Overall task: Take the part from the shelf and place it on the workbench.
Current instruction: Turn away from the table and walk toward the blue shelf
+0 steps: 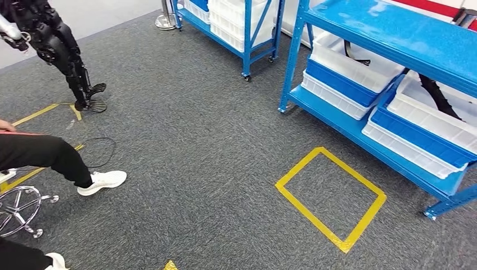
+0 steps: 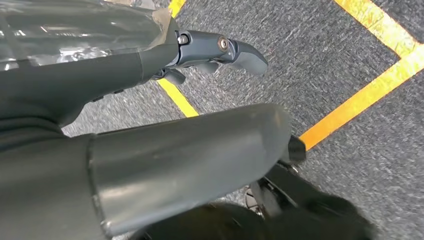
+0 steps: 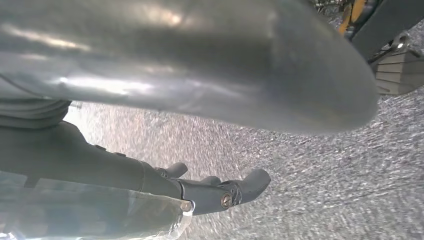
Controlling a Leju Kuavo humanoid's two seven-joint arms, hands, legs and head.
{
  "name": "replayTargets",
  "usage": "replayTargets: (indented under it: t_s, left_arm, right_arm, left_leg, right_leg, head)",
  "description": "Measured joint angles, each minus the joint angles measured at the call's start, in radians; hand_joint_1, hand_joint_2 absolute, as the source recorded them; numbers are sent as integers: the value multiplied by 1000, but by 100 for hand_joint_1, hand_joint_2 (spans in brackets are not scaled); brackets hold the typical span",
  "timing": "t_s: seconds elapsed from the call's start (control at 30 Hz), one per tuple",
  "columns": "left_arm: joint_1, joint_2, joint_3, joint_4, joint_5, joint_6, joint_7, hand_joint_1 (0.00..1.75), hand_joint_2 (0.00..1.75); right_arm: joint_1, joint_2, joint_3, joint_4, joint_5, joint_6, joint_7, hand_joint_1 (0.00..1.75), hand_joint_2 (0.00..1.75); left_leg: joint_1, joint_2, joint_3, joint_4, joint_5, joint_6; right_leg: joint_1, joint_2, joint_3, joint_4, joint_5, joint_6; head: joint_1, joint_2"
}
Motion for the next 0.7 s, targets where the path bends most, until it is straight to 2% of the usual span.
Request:
replayTargets:
  t_s: [0.03,0.07,0.1,0.17,0.2,0.23,0.27,0.3,0.37,0.43,0.5,0.53,0.57,0.6,0.63,0.67,0.7]
  left_arm:
    - [0,0,0,0,0,4,-1,0,0]
    - [0,0,0,0,-1,10,-4,0,0]
    - [0,-1,0,0,-4,17,-8,0,0]
    - [-1,-1,0,0,-10,36,-19,0,0]
    - [-2,-1,-1,0,-14,48,-24,0,0]
    - [-2,-1,-1,0,-17,63,-31,0,0]
    - [-3,-1,-1,0,-18,79,-37,0,0]
    - [-5,-2,-1,0,-19,94,-43,0,0]
    - [-8,-4,-1,-1,-18,112,-52,0,0]
    - [-7,-4,0,-1,-17,122,-56,0,0]
    - [-5,-4,1,-1,-17,130,-60,0,0]
    - [-5,-4,1,-1,-17,133,-62,0,0]
    - [-5,-5,1,-1,-18,136,-65,0,0]
    - [-5,-6,1,-1,-19,140,-69,0,0]
    - [-5,-6,1,-1,-23,144,-72,0,0]
    - [-4,-6,1,-1,-26,148,-76,0,0]
    - [-4,-6,1,-1,-29,151,-79,0,0]
  right_arm:
    - [0,0,0,0,1,1,0,0,0]
    - [1,0,0,0,2,1,0,0,0]
    - [1,0,-1,0,2,1,0,0,0]
    - [-1,0,-2,0,2,1,0,0,0]
    - [-1,1,-2,0,2,0,0,0,0]
    - [0,1,-4,0,2,-1,0,0,0]
    - [1,0,-5,0,4,-4,-1,0,0]
    - [3,0,-7,0,5,-6,-1,0,0]
    - [4,-1,-9,0,8,-10,-2,0,0]
    - [1,0,-10,0,9,-12,-2,0,0]
    - [0,-1,-12,0,11,-12,-2,0,0]
    - [2,-1,-14,0,12,-12,-2,0,0]
    - [3,-1,-16,0,13,-12,-2,0,0]
    - [4,-2,-17,0,14,-12,-2,0,0]
    - [4,-2,-19,0,14,-13,-2,0,0]
    - [3,-2,-20,0,14,-13,-2,0,0]
    - [1,-2,-21,0,14,-14,-2,0,0]
  left_leg:
    - [0,-2,-5,-2,18,3]
    - [0,-6,8,-43,54,7]
    - [0,-18,34,-112,98,11]
    - [-1,-50,81,-226,151,17]
    - [-4,-59,92,-252,159,19]
    - [-8,-59,93,-256,157,21]
    - [-11,-49,93,-260,161,26]
    - [-12,-38,95,-268,167,33]
    - [-9,-15,99,-287,179,49]
    - [-9,11,99,-295,185,56]
    - [-10,41,96,-295,185,57]
    - [-10,55,96,-295,184,56]
    - [-9,67,96,-295,183,54]
    - [-7,79,99,-294,182,50]
    - [-9,89,101,-292,179,44]
    - [-11,100,106,-290,175,37]
    - [-15,110,111,-289,171,29]
  right_leg:
    - [3,15,1,0,0,0]
    - [4,30,3,1,0,0]
    - [5,45,4,2,0,0]
    - [8,69,3,3,1,3]
    - [8,79,0,3,3,7]
    - [8,87,-5,2,5,13]
    - [7,96,-11,-1,9,20]
    - [6,94,-15,0,10,26]
    - [9,55,-39,38,-12,28]
    - [8,5,-98,156,-71,22]
    - [3,-9,-153,273,-116,28]
    - [0,-12,-156,286,-117,37]
    - [-3,-18,-135,253,-101,49]
    - [-7,-34,-94,182,-76,62]
    - [-9,-65,-49,103,-51,69]
    - [-9,-92,-12,38,-29,71]
    - [-8,-110,8,0,-17,66]
  head:
    - [0,0]
    - [0,0]
    - [0,0]
    - [0,0]
    - [1,0]
    - [1,0]
    - [1,0]
    - [1,0]
    - [3,0]
    - [7,0]
    - [9,0]
    - [8,0]
    - [8,0]
    - [9,0]
    - [10,0]
    - [10,0]
    - [8,0]
